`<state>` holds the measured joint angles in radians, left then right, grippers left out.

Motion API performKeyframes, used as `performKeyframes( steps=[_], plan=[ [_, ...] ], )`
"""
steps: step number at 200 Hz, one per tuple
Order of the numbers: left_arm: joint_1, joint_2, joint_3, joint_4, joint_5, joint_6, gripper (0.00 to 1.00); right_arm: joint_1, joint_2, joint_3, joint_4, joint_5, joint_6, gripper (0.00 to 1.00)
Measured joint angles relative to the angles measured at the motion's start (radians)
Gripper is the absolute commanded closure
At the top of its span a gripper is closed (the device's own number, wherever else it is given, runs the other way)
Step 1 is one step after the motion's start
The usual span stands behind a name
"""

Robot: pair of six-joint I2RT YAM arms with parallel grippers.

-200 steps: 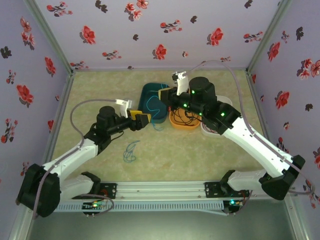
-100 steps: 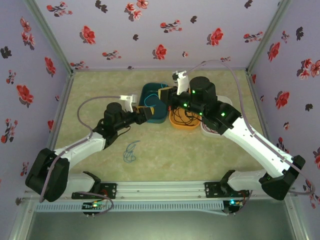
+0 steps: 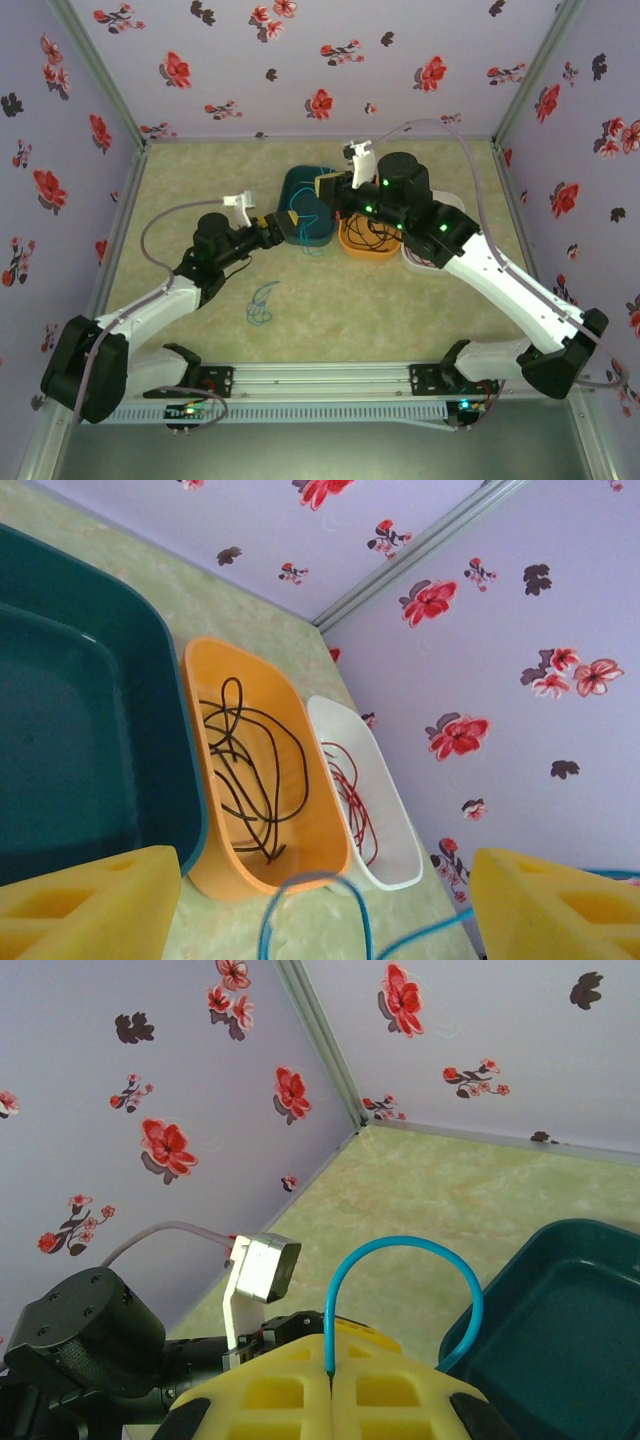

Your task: Untangle the cables

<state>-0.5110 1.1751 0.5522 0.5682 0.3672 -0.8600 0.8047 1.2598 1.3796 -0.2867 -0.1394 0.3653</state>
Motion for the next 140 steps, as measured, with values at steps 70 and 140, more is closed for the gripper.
performKeyframes(
  steps=[70,140],
  plan=[
    [0.042,-0.044,-0.035,-0.084,-0.096,-0.08,0.45,0.0,0.017,0.0,0.025,-0.034,0.0,1.0],
    [0.187,-0.138,-0.186,-0.014,0.059,0.129,0.4,0.0,0.023,0.021,0.036,-0.105,0.0,1.0]
  ],
)
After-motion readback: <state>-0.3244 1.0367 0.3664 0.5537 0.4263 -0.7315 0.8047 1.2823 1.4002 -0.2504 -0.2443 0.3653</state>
